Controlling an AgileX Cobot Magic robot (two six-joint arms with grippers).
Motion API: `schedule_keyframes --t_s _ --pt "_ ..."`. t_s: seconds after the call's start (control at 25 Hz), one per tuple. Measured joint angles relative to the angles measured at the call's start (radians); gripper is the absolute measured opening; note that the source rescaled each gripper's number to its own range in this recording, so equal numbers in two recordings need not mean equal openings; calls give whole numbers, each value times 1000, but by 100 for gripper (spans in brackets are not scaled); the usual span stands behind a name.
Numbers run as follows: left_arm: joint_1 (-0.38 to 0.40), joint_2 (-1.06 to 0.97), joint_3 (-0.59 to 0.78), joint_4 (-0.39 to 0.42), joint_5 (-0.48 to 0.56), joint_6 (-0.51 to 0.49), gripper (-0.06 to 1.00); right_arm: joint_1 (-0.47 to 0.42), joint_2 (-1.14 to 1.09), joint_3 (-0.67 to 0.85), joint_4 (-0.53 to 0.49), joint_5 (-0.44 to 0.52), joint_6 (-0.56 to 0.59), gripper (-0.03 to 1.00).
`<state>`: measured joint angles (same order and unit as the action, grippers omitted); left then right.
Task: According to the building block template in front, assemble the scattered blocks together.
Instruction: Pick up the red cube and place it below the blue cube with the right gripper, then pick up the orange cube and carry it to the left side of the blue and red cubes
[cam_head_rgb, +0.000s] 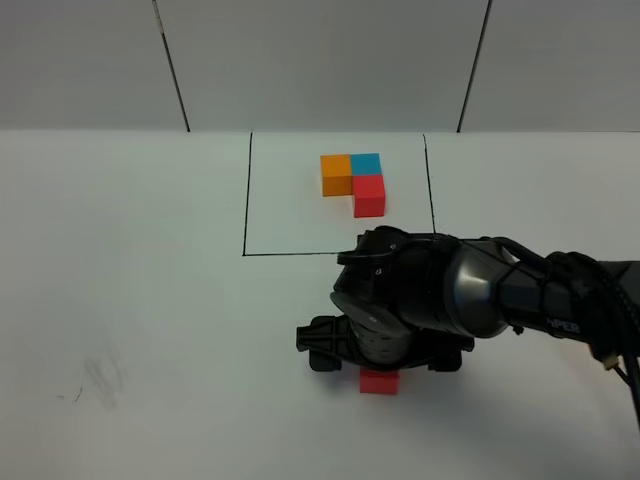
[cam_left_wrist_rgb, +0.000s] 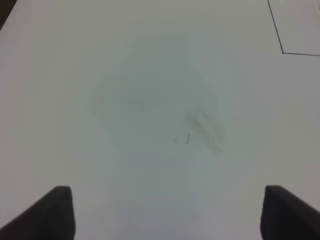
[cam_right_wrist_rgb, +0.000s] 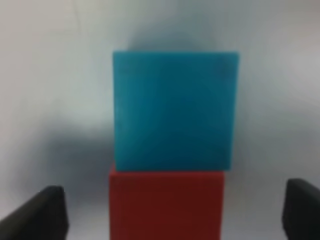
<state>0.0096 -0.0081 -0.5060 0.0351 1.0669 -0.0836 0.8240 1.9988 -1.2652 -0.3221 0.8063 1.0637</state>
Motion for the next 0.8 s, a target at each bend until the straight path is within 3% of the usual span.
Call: schedule_keyframes --t_s 0.12,0.24,0.52,0.8 --pt "0 0 0 0 0 0 66 0 -55 -12 -9 55 -24 97" --pt "0 0 0 0 0 0 66 0 -140 -12 -62 85 -44 99" --pt "0 0 0 0 0 0 66 -2 -434 -15 -346 136 -2 100" --pt "0 0 0 0 0 0 66 -85 -730 -17 -496 371 -53 100"
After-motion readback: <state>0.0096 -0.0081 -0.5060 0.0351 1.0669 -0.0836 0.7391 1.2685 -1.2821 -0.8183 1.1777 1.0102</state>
